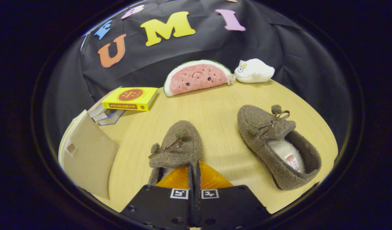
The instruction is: Open the storage box then place both shoes into the box .Put the left shoe in first, then the right shoe, with the right side of both shoes facing outward in a uniform manner.
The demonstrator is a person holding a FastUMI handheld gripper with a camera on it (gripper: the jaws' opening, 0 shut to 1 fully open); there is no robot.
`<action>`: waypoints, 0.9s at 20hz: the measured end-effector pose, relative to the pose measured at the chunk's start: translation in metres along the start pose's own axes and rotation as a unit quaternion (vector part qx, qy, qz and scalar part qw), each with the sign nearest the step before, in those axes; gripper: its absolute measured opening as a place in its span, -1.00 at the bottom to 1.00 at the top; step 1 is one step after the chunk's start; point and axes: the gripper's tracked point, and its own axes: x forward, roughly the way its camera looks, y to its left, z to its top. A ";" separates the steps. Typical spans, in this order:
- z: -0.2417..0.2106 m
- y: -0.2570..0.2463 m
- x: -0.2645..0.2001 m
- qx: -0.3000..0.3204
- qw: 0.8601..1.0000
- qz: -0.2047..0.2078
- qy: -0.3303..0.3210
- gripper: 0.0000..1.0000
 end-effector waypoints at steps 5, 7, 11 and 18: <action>0.006 0.017 -0.020 0.033 0.999 0.031 -0.007 -1.00; 0.014 0.030 -0.033 0.043 0.998 0.045 -0.013 -1.00; 0.042 0.079 -0.073 0.054 0.995 0.078 -0.035 -1.00; 0.092 0.199 -0.132 0.054 0.987 0.134 -0.072 -0.99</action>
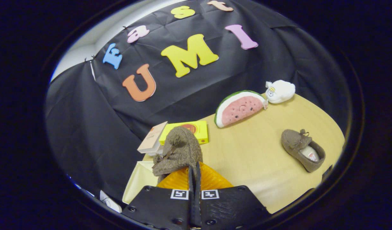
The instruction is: Open the storage box then place both shoes into the box .Put the left shoe in first, then the right shoe, with the right side of both shoes facing outward in a uniform manner.
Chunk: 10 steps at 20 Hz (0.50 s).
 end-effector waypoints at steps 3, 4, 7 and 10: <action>-0.005 0.054 0.008 -0.010 1.000 0.019 -0.001 -1.00; -0.012 0.072 0.011 -0.012 1.000 0.024 0.002 -0.99; -0.032 0.110 0.027 -0.006 0.999 0.033 0.006 -1.00; -0.054 0.132 0.043 0.025 0.999 0.031 0.003 -1.00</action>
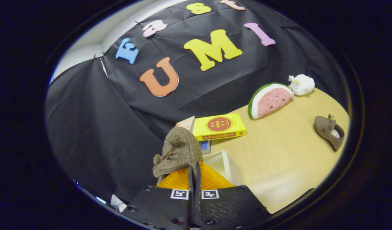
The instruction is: Open the storage box then place both shoes into the box .Put the left shoe in first, then the right shoe, with the right side of both shoes facing outward in a uniform manner.
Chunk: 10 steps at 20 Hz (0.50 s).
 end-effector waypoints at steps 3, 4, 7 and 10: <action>-0.034 0.007 0.019 0.011 1.000 -0.010 0.013 -1.00; -0.046 0.010 0.024 0.007 1.000 -0.013 0.021 -1.00; -0.074 0.011 0.037 0.004 0.999 -0.023 0.032 -1.00; -0.094 0.010 0.046 0.005 0.999 -0.033 0.039 -1.00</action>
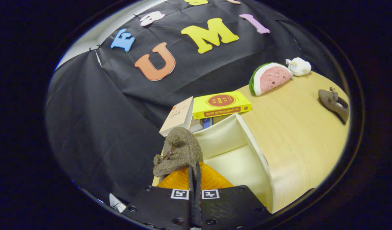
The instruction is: Open the storage box then place both shoes into the box .Put the left shoe in first, then the right shoe, with the right side of both shoes facing outward in a uniform manner.
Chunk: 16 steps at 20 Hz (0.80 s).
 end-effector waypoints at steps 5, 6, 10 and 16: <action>-0.015 0.002 0.012 -0.009 1.000 -0.009 0.012 -0.94; -0.019 0.003 0.014 -0.016 1.000 -0.008 0.020 -0.80; -0.047 -0.007 0.022 -0.018 0.997 -0.014 0.067 -0.32; -0.028 0.008 0.000 -0.074 0.996 0.015 0.036 0.63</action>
